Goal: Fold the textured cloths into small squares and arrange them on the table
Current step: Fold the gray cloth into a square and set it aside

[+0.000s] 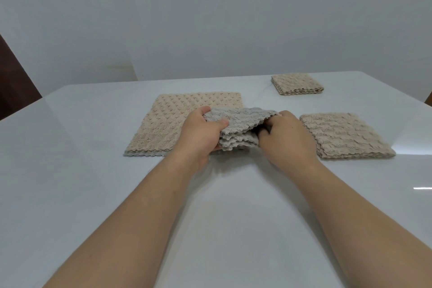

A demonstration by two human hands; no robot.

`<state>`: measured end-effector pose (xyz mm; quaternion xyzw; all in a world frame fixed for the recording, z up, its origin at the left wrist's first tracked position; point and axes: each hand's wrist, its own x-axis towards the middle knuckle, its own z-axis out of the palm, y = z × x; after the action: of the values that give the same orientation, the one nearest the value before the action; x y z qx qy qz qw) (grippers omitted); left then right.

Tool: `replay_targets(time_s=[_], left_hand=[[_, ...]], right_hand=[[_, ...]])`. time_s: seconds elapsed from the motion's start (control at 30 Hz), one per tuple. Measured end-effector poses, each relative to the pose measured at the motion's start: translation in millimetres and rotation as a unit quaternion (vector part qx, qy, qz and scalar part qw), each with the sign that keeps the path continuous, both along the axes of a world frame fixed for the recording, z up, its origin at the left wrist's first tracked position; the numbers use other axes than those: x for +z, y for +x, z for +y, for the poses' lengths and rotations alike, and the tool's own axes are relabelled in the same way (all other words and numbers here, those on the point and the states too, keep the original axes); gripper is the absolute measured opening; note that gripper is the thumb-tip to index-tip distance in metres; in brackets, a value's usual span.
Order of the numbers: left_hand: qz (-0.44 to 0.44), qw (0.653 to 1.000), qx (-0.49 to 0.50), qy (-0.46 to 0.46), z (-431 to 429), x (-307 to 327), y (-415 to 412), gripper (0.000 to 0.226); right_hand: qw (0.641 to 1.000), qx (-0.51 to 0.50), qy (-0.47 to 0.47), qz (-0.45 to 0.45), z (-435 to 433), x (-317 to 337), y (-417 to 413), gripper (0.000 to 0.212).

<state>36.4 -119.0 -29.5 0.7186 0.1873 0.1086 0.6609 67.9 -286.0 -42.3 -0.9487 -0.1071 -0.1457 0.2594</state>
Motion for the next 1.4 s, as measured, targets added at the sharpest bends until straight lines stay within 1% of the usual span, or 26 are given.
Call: replay_targets(time_s=[0.07, 0.17, 0.23, 0.37, 0.5, 0.73, 0.87, 0.97, 1.03, 1.1, 1.17, 1.2, 1.27, 1.4], left_hand=[[0.005, 1.0, 0.005, -0.014, 4, 3, 1, 0.065], [0.009, 0.998, 0.004, -0.061, 8, 6, 2, 0.062], [0.007, 0.996, -0.003, -0.09, 8, 9, 1, 0.059], [0.006, 0.995, -0.01, -0.097, 8, 10, 0, 0.058], [0.004, 0.996, -0.004, -0.085, 11, 10, 1, 0.057], [-0.001, 0.998, -0.002, -0.062, 10, 8, 2, 0.058], [-0.004, 0.998, -0.006, -0.063, 10, 8, 2, 0.06], [-0.008, 0.997, 0.001, -0.074, 11, 10, 1, 0.058], [-0.008, 0.995, 0.008, -0.097, 13, 14, 0, 0.057], [-0.005, 0.992, 0.012, -0.125, 17, 17, -1, 0.056], [-0.003, 0.989, 0.017, -0.144, 22, 21, -1, 0.055], [-0.004, 0.988, 0.018, -0.151, 24, 22, -1, 0.054], [-0.008, 0.987, 0.023, -0.159, 28, 24, -3, 0.052], [-0.011, 0.981, 0.016, -0.192, 32, 26, -5, 0.044]], right_hand=[[1.0, 0.013, 0.016, -0.006, -1, 0, 3, 0.022], [0.996, 0.076, 0.05, -0.013, -1, 1, 5, 0.031], [0.995, 0.086, 0.047, -0.013, -2, 1, 6, 0.033], [0.997, 0.067, -0.01, 0.042, -5, 1, 4, 0.031], [0.997, 0.029, -0.058, 0.039, -5, 2, 1, 0.025], [0.996, 0.029, -0.058, 0.055, -4, 3, 0, 0.03], [0.997, 0.011, -0.062, 0.04, -4, 3, 0, 0.028], [0.997, 0.017, -0.06, 0.039, -4, 2, 0, 0.028], [0.996, 0.036, -0.071, 0.05, -6, 2, 0, 0.038], [0.991, 0.063, -0.098, 0.063, -9, 3, -1, 0.059], [0.983, 0.088, -0.148, 0.06, -12, 3, 0, 0.079], [0.978, 0.099, -0.178, 0.051, -13, 2, 0, 0.083], [0.969, 0.118, -0.215, 0.024, -15, 1, 3, 0.08], [0.966, 0.15, -0.197, -0.076, -15, 0, 8, 0.046]])
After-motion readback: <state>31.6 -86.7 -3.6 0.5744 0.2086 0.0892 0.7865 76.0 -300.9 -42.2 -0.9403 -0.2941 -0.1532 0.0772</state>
